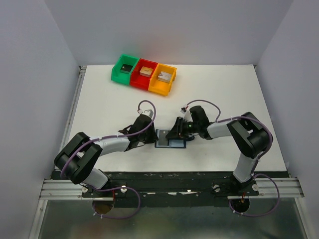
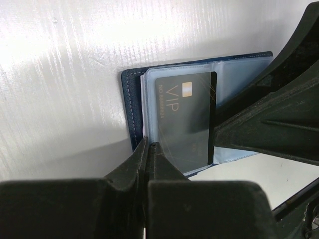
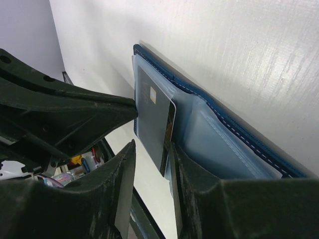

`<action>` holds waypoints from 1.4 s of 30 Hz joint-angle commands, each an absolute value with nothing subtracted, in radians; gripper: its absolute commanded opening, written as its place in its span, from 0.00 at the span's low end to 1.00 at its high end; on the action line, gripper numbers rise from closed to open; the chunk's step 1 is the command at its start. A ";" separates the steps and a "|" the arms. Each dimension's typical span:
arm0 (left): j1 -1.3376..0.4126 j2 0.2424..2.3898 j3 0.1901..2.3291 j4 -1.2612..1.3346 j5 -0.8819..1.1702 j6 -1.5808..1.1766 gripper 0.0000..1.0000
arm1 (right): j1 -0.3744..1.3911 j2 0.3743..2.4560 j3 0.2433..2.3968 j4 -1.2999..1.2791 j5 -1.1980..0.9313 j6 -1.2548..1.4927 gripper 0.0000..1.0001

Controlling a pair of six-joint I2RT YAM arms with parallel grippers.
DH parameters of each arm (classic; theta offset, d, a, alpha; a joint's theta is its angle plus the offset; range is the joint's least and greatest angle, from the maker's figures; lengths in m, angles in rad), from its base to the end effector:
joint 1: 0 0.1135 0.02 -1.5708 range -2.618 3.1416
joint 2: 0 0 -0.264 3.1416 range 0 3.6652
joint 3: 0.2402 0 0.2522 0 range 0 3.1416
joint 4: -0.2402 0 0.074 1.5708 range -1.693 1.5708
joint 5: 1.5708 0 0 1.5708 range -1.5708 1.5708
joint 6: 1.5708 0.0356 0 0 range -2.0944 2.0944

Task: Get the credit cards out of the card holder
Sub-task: Remove the credit card from the card holder.

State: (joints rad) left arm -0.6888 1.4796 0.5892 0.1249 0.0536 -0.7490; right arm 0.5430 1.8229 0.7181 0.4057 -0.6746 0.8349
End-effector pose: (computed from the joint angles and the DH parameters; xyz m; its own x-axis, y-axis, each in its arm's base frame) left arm 0.2116 -0.1767 0.1478 -0.8442 -0.1856 -0.5028 0.1225 0.8465 -0.5181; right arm 0.2689 0.1882 0.1118 -0.9723 0.0893 -0.2159 -0.1372 0.5295 0.8372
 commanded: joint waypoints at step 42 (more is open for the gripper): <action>-0.693 1.506 0.617 0.109 0.054 -0.739 0.09 | 0.546 1.847 0.750 0.413 -0.747 0.827 0.42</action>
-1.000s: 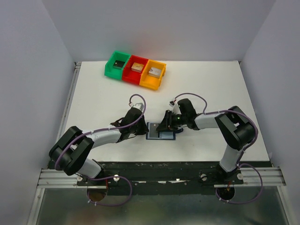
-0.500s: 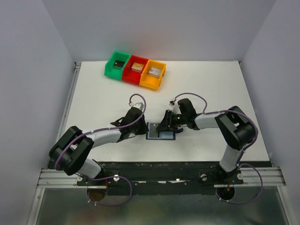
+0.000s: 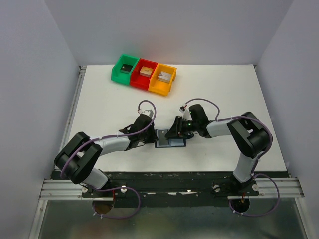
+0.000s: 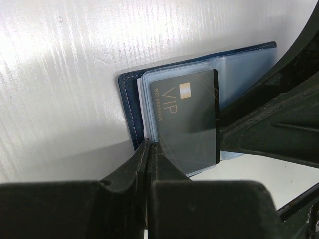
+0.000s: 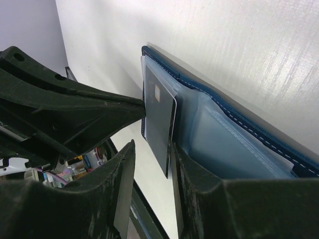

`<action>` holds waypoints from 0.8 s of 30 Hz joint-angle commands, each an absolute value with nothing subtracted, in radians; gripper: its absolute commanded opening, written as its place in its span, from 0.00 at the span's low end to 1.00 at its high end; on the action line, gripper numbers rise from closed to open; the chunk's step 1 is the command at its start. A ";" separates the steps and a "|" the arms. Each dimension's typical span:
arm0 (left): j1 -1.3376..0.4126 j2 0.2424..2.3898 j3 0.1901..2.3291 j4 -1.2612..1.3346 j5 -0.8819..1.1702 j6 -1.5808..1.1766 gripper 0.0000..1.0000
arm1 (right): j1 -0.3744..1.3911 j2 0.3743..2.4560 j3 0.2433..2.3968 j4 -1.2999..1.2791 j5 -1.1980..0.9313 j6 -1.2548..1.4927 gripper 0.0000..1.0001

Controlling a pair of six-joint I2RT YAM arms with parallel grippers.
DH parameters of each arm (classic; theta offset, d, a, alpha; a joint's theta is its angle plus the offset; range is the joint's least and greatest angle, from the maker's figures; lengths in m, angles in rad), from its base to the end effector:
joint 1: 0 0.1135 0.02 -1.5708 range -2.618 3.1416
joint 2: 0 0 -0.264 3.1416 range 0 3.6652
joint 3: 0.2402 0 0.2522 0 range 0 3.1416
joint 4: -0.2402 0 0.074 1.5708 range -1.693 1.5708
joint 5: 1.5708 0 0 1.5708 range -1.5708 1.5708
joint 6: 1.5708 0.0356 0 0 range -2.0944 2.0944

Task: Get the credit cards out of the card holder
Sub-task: Remove the credit card from the card holder.

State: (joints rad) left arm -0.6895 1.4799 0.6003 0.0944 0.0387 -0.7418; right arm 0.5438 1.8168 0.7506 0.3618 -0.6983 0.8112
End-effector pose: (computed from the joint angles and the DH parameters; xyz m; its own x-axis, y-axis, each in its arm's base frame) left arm 0.2120 -0.1766 0.1485 -0.8459 -0.1775 -0.5029 0.1157 0.8594 -0.4980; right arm 0.2726 0.1916 0.1185 -0.9730 0.0608 -0.2228 -0.1598 0.5198 0.8392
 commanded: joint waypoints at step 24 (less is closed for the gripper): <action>-0.695 1.539 0.609 0.169 0.107 -0.744 0.06 | 0.548 1.925 0.775 0.462 -0.793 0.859 0.41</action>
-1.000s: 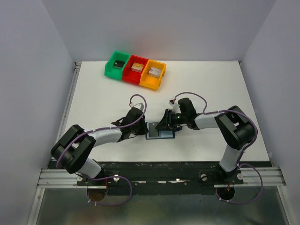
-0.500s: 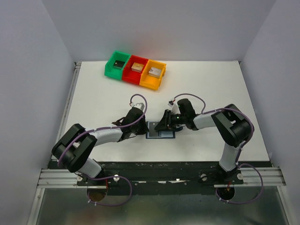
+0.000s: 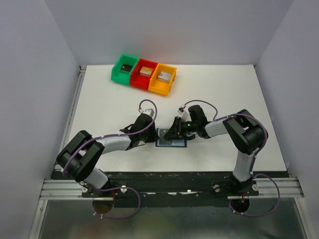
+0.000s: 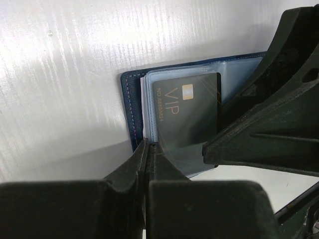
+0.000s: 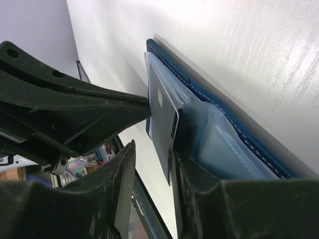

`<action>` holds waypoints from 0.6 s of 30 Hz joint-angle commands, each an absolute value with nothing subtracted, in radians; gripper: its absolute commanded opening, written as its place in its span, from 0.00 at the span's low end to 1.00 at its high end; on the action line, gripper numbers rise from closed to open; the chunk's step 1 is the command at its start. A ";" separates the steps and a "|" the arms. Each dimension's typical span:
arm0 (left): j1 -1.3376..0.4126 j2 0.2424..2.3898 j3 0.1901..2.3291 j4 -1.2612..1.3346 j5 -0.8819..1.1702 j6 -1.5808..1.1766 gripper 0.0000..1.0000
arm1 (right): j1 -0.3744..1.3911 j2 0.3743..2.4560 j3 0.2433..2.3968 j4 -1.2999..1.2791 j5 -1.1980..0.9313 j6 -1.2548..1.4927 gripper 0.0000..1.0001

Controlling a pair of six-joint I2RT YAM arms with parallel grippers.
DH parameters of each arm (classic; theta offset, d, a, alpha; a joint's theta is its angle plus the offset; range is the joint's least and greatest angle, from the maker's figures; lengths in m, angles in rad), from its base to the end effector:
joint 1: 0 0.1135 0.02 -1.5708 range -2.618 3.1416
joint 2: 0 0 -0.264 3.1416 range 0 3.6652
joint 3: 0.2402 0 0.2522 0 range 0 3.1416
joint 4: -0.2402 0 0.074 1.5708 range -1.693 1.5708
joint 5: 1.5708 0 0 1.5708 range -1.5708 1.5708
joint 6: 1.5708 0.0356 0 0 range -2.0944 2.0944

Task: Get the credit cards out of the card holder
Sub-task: Remove the credit card from the card holder.

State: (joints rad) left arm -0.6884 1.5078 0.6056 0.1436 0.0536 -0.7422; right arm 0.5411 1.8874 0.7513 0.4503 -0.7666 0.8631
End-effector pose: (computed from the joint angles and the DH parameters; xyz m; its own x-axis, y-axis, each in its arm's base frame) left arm 0.2164 -0.1805 0.1466 -0.8406 -0.1824 -0.5100 0.1306 0.8455 -0.5177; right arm 0.2760 0.1947 0.1044 -0.9844 0.0470 -0.1693 -0.1278 0.4695 0.8737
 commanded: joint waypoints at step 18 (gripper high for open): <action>-0.696 1.545 0.612 0.178 0.120 -0.739 0.12 | 0.561 1.986 0.844 0.399 -0.834 0.835 0.41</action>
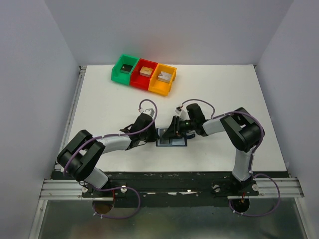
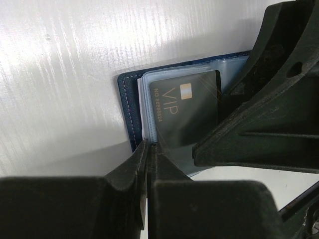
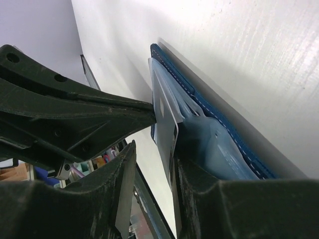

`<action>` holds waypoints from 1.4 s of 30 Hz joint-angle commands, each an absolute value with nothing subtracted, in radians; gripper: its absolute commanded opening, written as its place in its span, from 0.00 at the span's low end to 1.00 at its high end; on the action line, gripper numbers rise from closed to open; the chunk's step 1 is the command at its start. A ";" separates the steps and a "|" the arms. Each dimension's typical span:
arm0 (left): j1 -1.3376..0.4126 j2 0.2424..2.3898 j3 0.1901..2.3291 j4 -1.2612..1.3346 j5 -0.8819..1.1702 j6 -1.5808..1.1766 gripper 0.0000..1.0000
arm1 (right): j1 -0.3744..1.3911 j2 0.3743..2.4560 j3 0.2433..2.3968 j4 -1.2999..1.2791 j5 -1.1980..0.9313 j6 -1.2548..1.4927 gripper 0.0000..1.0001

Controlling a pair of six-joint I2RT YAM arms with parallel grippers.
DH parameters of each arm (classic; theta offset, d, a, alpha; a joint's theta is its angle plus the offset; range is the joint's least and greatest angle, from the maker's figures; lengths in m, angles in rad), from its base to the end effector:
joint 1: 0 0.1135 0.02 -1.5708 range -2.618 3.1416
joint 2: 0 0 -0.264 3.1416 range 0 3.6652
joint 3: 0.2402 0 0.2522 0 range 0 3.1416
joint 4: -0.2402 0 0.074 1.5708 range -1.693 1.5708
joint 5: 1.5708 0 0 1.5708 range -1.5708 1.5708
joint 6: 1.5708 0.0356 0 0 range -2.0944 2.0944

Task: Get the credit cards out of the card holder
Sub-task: Remove the credit card from the card holder.

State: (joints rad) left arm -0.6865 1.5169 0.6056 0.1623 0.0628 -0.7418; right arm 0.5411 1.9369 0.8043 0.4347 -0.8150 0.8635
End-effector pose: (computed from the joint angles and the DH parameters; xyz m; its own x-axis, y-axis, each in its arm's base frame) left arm 0.2179 -0.1814 0.1457 -0.8397 -0.1837 -0.5111 0.1368 0.8392 -0.5263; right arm 0.2851 0.2015 0.1004 -0.9897 0.0135 -0.1424 -0.1214 0.4470 0.8863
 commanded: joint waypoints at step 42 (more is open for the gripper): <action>-0.693 1.531 0.598 0.104 0.043 -0.773 0.00 | 0.552 1.838 0.758 0.321 -0.761 0.779 0.36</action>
State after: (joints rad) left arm -0.6895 1.5166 0.6064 0.1551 0.0643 -0.7612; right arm 0.5526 1.8690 0.7807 0.3229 -0.7761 0.7940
